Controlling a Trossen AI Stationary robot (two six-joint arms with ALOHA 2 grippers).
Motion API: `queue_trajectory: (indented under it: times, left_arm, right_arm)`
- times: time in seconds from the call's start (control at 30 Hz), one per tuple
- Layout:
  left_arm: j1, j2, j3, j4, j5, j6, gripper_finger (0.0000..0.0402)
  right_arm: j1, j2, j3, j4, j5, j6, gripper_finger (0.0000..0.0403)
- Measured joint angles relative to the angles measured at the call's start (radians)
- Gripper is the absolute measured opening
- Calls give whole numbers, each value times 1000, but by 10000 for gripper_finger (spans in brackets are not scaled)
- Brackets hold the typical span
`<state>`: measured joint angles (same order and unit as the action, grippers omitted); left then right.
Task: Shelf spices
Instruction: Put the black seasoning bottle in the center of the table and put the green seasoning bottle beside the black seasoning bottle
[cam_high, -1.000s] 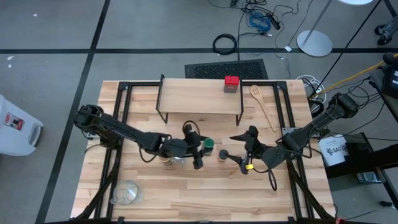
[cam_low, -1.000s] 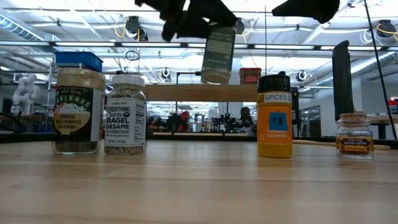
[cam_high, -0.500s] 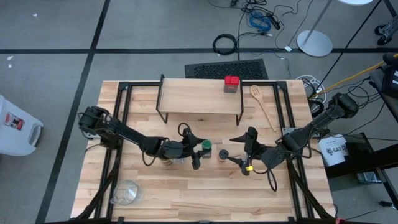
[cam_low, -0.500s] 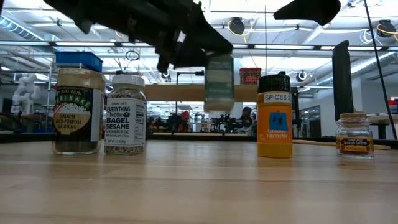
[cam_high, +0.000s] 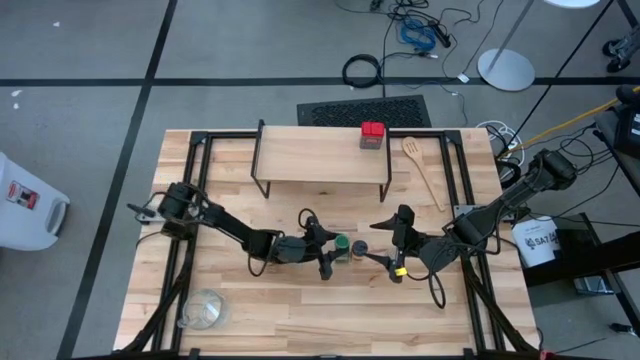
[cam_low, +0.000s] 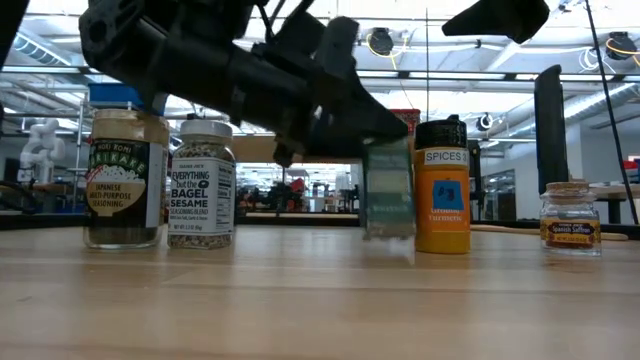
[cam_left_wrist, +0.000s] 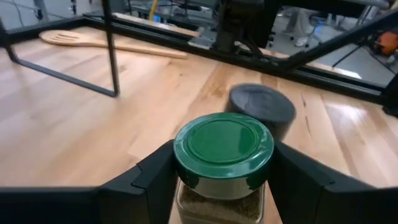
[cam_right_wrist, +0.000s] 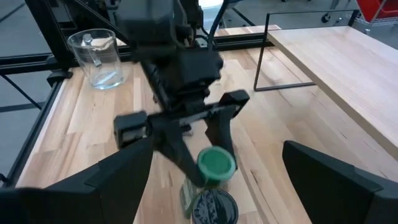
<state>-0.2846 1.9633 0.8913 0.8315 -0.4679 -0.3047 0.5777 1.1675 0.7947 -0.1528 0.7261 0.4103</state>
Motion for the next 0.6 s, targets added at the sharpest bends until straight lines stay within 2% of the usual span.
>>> queue_trajectory:
  times: [0.27, 0.6]
  left_arm:
    - [-26, 78, 75, 12, -11, 17, 215]
    - [-45, 47, 84, 0, -52, 108, 215]
  right_arm:
    - [0, 0, 0, -7, 0, 0, 348]
    - [0, 0, 0, -18, -1, 23, 348]
